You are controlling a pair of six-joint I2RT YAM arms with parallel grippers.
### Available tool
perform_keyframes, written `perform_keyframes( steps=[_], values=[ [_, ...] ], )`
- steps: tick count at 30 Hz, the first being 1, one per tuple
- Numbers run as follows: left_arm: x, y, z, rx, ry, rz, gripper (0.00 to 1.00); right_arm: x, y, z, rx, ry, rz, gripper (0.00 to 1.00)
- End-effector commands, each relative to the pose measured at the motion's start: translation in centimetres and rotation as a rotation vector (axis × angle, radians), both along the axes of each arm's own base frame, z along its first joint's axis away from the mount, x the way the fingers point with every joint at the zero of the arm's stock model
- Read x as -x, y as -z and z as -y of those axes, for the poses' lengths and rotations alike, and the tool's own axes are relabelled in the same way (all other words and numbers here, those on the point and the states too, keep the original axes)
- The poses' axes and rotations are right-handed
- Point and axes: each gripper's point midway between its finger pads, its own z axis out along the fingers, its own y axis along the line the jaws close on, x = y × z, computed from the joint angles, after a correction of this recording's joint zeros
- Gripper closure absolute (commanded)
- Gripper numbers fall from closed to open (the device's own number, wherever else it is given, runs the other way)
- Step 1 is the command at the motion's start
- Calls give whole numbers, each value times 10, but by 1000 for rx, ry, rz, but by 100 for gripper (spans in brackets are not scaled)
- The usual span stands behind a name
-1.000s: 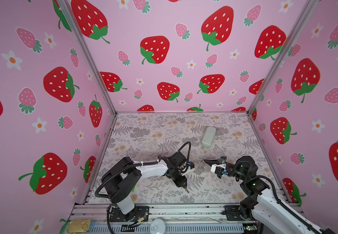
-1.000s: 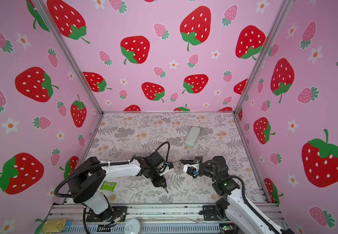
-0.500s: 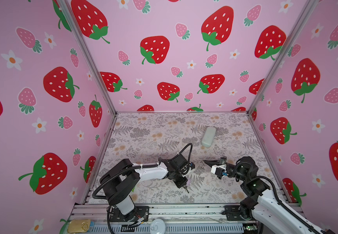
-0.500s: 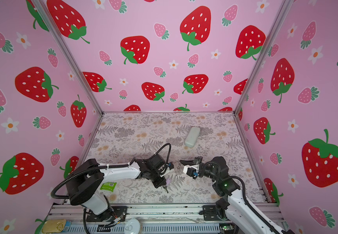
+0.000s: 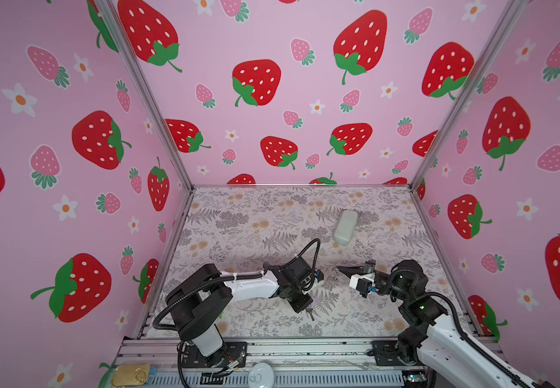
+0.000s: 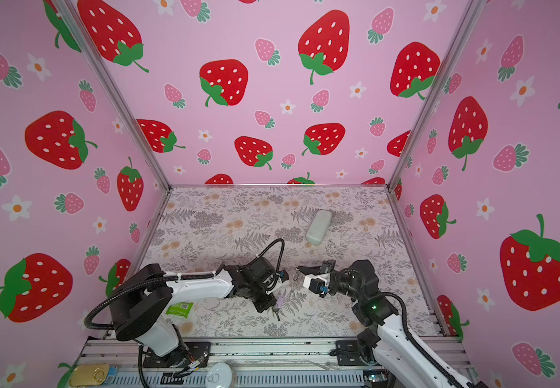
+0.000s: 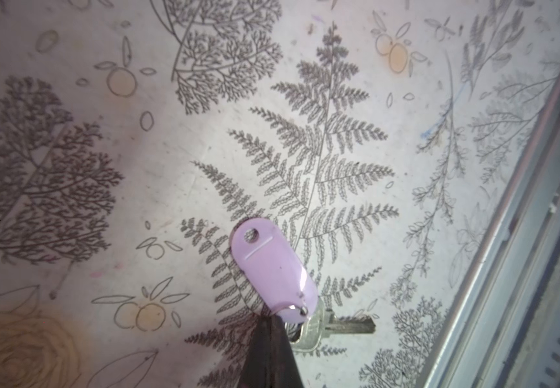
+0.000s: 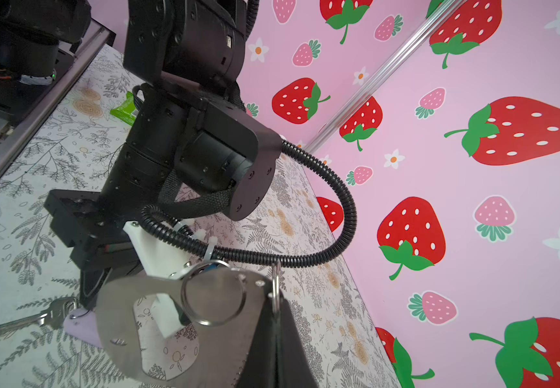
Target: Put the keys on the keyring
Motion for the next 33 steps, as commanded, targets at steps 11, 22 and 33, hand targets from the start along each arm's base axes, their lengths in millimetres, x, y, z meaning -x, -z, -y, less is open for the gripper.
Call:
perform_keyframes(
  steps=[11,22,33],
  values=[
    [-2,-38,-11,47,40,146,100,-1,-15,4,-57,34,20,100],
    [1,-16,-18,-3,-63,10,78,1,-14,2,-57,13,0,100],
    [2,-11,-8,6,-42,92,72,6,-13,2,-50,-5,7,100]
  ],
)
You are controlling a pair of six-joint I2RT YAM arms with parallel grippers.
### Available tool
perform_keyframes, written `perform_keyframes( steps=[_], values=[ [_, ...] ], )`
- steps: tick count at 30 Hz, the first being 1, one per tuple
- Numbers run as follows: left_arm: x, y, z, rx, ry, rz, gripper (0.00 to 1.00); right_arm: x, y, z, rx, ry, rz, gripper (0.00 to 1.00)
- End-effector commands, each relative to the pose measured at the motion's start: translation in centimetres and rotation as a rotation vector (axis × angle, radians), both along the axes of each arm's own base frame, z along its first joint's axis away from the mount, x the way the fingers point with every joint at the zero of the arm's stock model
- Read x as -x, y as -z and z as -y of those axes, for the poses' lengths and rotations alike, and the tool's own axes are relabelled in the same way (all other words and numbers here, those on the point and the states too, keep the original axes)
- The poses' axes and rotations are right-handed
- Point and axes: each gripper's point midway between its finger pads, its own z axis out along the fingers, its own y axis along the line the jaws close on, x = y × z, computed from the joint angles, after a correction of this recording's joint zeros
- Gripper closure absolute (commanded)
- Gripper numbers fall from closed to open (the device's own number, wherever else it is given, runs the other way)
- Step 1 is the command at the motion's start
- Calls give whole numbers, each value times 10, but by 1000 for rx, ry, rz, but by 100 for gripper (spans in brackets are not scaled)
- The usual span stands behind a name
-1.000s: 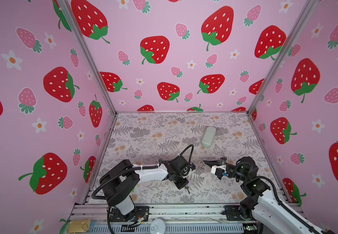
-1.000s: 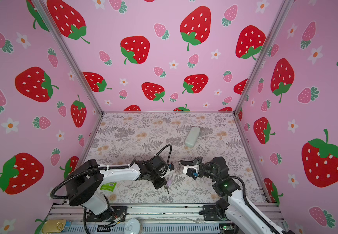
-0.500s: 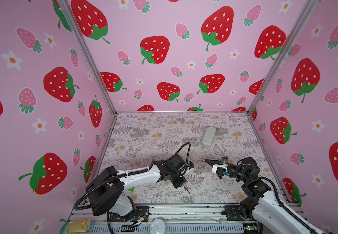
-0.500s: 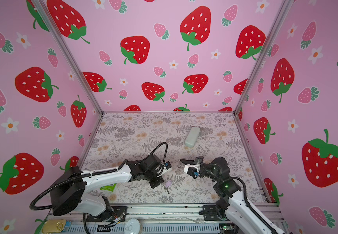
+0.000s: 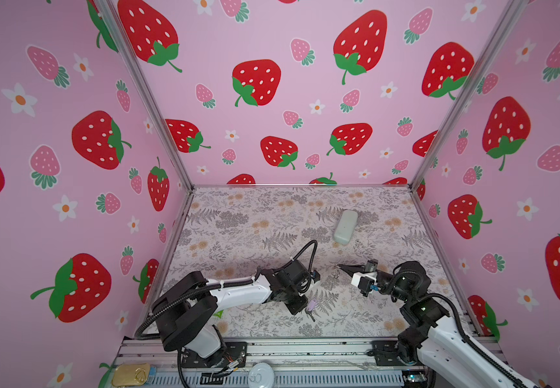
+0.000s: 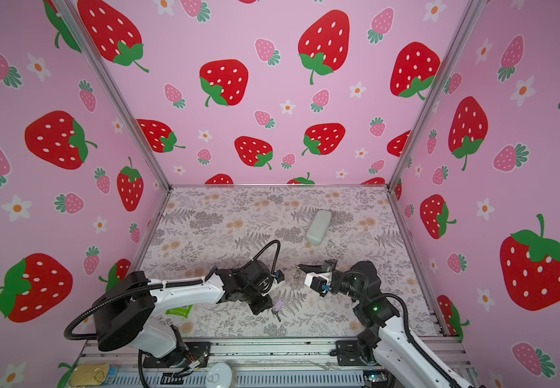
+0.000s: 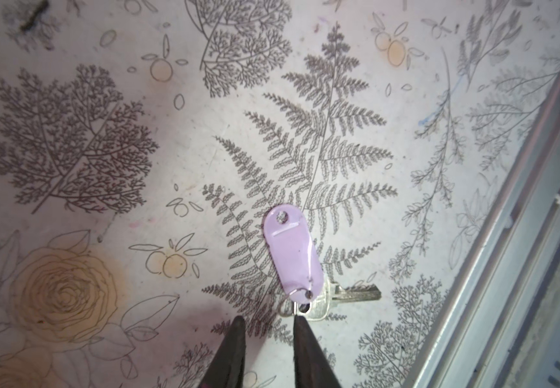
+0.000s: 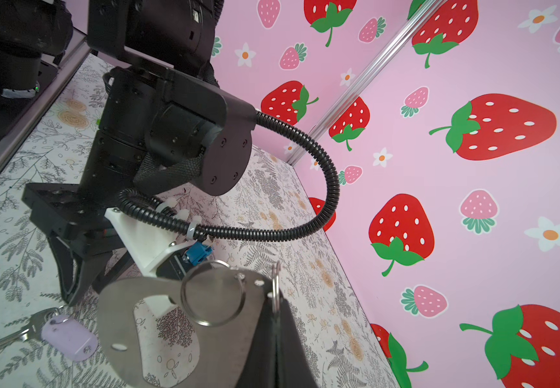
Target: Put the keys on the keyring
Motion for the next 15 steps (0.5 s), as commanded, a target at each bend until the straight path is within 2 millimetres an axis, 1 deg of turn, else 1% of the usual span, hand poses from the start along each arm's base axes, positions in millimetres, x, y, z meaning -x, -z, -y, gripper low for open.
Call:
perform_keyframes(
  steps=[1,5,10,15],
  values=[
    [1,4,2,-2,-3,19,72,7,-3,-1,-10,-30,17,100],
    [5,9,6,-22,15,12,72,8,-2,-2,-4,-38,17,100],
    [10,24,-4,-92,22,4,71,8,-1,-1,-1,-37,17,100],
    [16,29,-3,-96,38,-8,68,8,0,-2,2,-39,16,100]
  ],
)
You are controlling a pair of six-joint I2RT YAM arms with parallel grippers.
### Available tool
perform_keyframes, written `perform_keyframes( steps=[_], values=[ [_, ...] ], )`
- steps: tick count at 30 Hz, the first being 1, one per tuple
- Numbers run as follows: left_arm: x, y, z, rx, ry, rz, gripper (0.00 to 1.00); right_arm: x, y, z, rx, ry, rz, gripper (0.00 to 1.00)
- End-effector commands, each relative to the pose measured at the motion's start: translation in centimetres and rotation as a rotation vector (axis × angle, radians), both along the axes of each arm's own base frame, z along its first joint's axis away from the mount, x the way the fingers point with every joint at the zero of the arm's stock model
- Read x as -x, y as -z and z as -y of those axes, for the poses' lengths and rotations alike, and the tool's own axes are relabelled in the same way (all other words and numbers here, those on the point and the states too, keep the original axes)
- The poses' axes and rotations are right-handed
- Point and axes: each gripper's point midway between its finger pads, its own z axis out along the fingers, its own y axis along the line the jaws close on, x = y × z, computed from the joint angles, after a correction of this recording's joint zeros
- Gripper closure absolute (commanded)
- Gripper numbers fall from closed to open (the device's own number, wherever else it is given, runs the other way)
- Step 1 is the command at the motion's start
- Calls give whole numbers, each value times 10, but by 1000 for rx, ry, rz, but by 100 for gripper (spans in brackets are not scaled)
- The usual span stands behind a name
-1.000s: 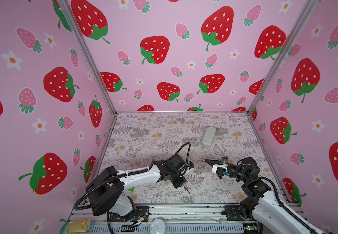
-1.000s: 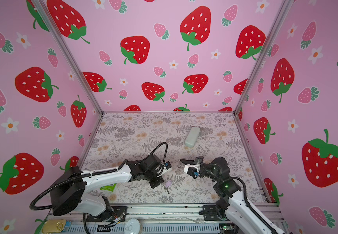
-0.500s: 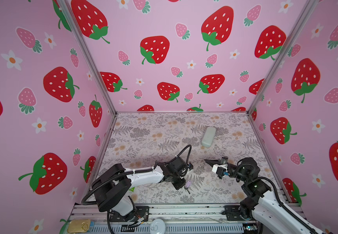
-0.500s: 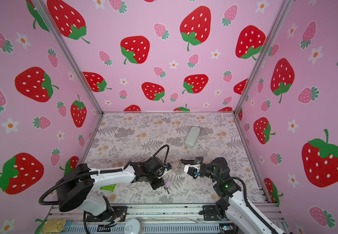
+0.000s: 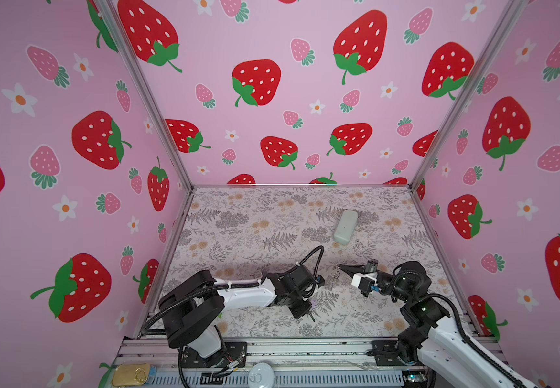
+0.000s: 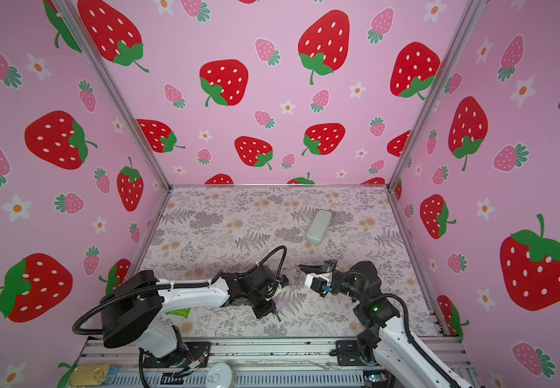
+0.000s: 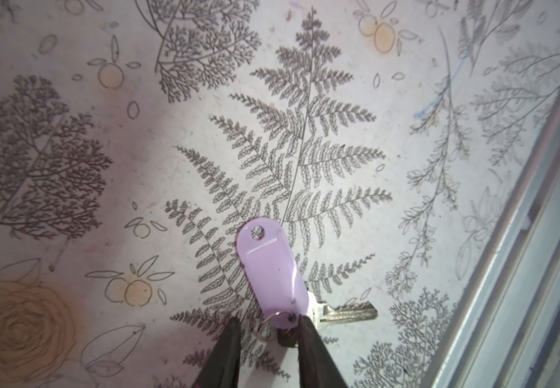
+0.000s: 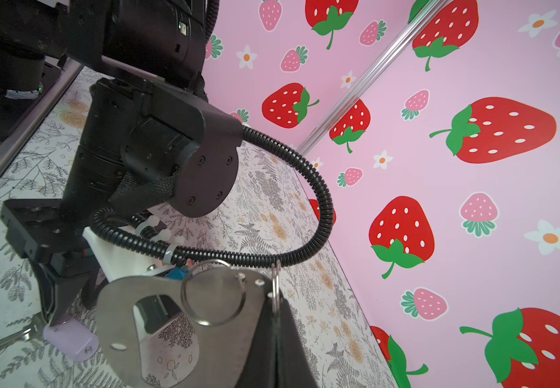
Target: Put the keys on the keyring
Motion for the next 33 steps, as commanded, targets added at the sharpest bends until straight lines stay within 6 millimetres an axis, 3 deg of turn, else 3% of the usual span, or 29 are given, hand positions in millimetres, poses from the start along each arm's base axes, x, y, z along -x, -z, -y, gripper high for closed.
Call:
perform_keyframes(
  steps=[1,9,21,31,33],
  values=[
    [9,17,-10,-68,5,-33,68,6,1,-2,2,-32,12,100],
    [23,29,-15,-120,38,-30,70,5,0,-1,3,-24,16,100],
    [17,32,-24,-152,-14,5,84,7,1,-1,3,-29,13,100],
    [6,12,-18,-133,-3,68,93,6,-1,0,-1,-21,20,100],
    [5,7,-16,-126,-3,77,100,6,-1,0,-2,-19,19,100]
  ],
)
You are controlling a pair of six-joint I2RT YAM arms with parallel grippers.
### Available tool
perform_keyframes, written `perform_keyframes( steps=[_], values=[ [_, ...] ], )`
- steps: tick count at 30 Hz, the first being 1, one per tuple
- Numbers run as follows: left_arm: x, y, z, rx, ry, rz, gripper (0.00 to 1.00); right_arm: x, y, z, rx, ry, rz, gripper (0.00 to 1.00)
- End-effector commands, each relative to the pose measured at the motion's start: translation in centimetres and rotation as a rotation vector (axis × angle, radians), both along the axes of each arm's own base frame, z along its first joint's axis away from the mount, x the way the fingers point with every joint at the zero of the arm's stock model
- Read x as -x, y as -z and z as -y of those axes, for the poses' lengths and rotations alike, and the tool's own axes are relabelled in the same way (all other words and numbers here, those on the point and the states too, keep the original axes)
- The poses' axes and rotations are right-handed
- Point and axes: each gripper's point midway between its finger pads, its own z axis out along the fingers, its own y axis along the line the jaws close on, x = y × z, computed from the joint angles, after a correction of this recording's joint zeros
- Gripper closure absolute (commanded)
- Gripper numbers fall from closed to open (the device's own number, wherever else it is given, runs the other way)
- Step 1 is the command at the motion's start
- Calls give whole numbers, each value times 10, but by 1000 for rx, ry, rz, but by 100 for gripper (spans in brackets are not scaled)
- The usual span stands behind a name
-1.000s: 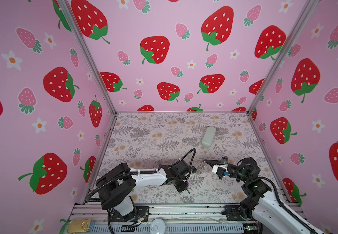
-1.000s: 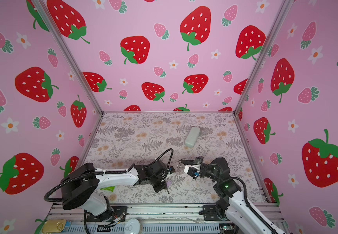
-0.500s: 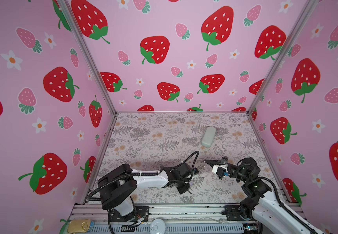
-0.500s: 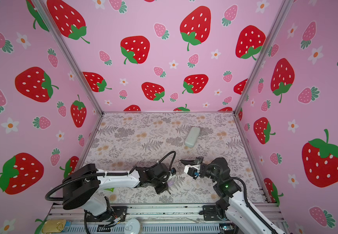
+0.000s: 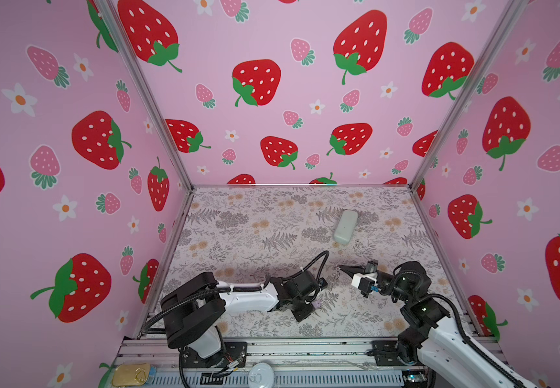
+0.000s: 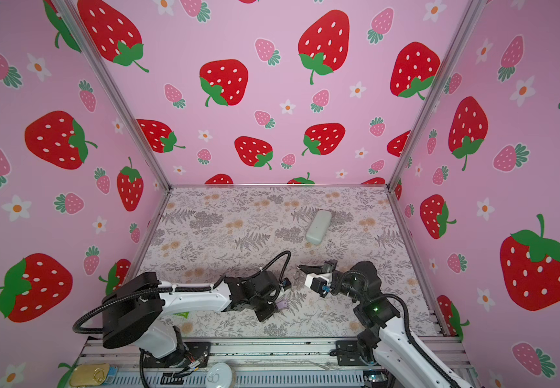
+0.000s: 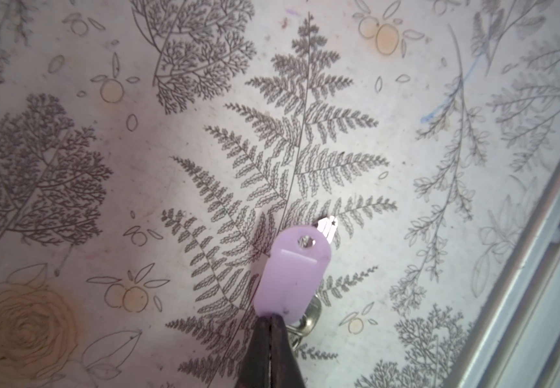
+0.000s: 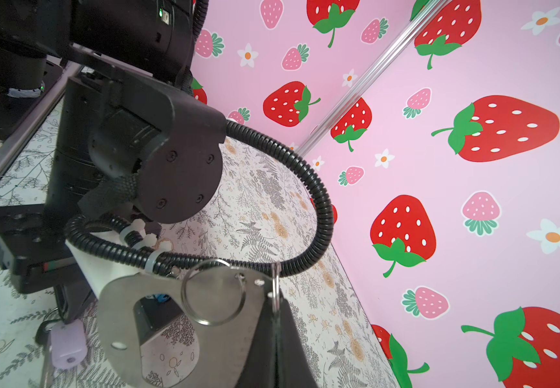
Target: Put the keys on the keyring
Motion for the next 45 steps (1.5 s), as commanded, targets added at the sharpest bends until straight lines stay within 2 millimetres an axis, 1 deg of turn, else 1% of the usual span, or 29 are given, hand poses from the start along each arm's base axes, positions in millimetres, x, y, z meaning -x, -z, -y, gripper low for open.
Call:
perform_keyframes(
  steps=[1,8,15,19,22,25,29,32,34,38,40,45],
  values=[
    [3,4,-18,-87,-2,-1,100,5,-2,-1,-6,-19,21,100],
    [-7,-16,-11,-29,-40,-1,100,5,-2,-1,-6,-20,22,100],
    [-25,-39,-12,37,-112,-35,100,5,-3,-1,-10,-19,23,100],
    [-35,-45,-16,64,-157,-42,100,5,-2,-1,-9,-19,22,100],
    [-43,-51,-15,76,-174,-35,100,4,-3,-1,-10,-20,24,100],
    [-41,-55,-9,97,-151,-53,100,4,-2,-1,-9,-20,17,100],
    [-39,-60,-9,118,-124,-36,100,5,0,-2,-8,-25,4,100],
    [-40,-68,-11,147,-98,3,100,6,1,-4,-14,-41,-22,100],
    [-41,-77,-12,178,-83,38,100,7,0,-5,-30,-52,-41,100],
    [-43,-100,-9,263,-25,130,100,9,-1,-6,-75,-62,-75,100],
    [-43,-114,-7,317,14,193,100,11,2,-7,-84,-82,-114,100],
    [-44,-138,-13,388,88,364,100,16,8,-13,-81,-135,-185,100]
  ],
)
